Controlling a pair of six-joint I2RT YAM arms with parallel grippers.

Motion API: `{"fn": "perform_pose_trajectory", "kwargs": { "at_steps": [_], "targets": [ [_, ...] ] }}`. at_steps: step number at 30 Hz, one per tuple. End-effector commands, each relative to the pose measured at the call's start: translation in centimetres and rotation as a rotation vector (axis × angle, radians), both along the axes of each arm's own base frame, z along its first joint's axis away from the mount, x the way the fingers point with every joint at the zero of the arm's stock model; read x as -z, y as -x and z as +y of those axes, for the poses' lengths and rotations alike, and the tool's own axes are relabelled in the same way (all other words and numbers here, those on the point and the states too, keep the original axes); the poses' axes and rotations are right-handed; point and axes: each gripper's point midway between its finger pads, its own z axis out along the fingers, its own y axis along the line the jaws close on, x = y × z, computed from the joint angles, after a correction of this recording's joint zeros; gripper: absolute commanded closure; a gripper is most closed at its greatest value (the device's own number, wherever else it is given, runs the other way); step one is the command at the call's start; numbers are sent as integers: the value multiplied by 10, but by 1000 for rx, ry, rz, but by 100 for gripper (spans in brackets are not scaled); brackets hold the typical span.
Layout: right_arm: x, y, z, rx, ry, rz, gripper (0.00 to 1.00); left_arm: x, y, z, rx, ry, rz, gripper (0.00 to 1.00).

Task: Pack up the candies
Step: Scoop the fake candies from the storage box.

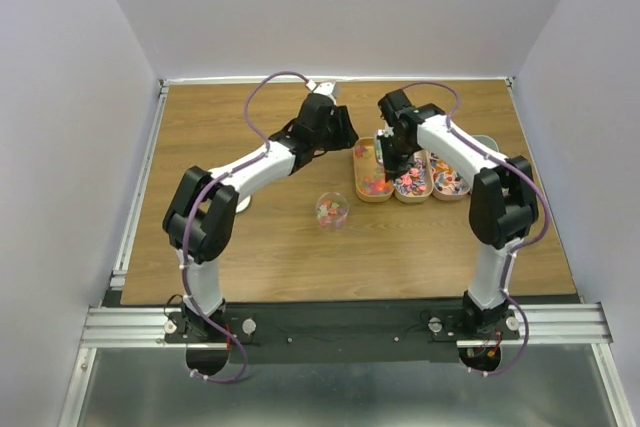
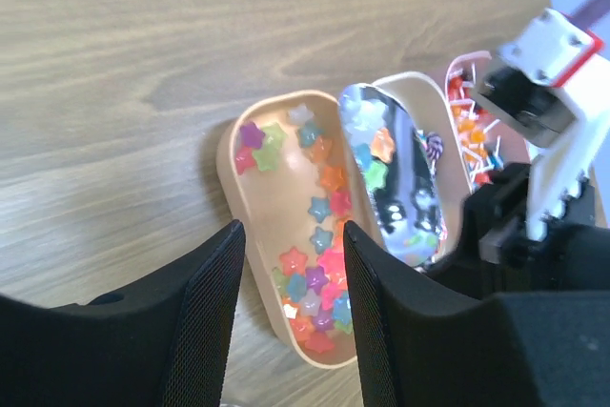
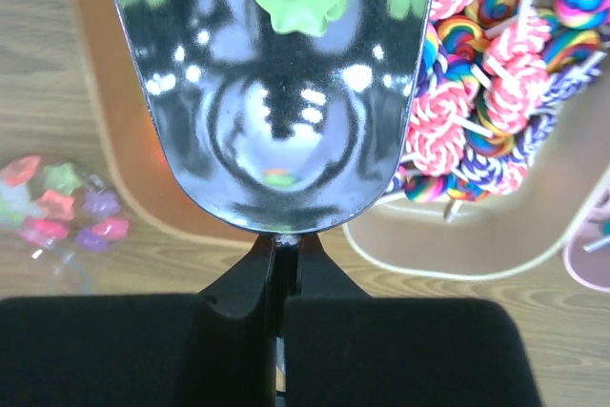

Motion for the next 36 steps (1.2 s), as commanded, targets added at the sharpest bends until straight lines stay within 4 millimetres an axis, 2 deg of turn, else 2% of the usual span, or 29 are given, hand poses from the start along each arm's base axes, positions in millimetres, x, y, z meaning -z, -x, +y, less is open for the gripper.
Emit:
{"fn": "perform_pose_trajectory", "kwargs": {
  "at_steps": [1,7,10,11,14,17,20,21,24,27,30,36],
  "targets": [
    [-39,-1,-5,-36,-14,-120,99,-38,-7,46,-165,-28,-77,46],
    [-67,28,-6,-102,-14,-178,99,-65,-4,110,-357,-105,-175,44],
    [-67,45,4,-179,-16,-175,99,-69,5,138,-422,-154,-215,43],
    [-71,52,10,-208,-22,-183,99,-69,12,146,-433,-168,-222,39],
    [-75,64,22,-266,-23,-174,99,-65,23,166,-472,-218,-242,38],
    [-76,76,30,-307,-10,-139,99,-55,36,186,-511,-263,-241,32],
    [-73,92,38,-352,7,-88,99,-48,48,206,-547,-314,-247,31],
    [-73,95,42,-360,3,-78,99,-48,50,212,-561,-323,-251,25],
    [-72,111,50,-389,-2,-37,99,-55,56,234,-605,-344,-269,21],
    [-69,127,59,-428,-8,6,99,-64,61,240,-589,-339,-296,21],
    [-67,132,65,-448,-12,14,99,-69,61,224,-498,-297,-327,21],
    [-79,123,74,-461,-40,-42,99,-67,64,190,-328,-211,-328,21]
  ]
}}
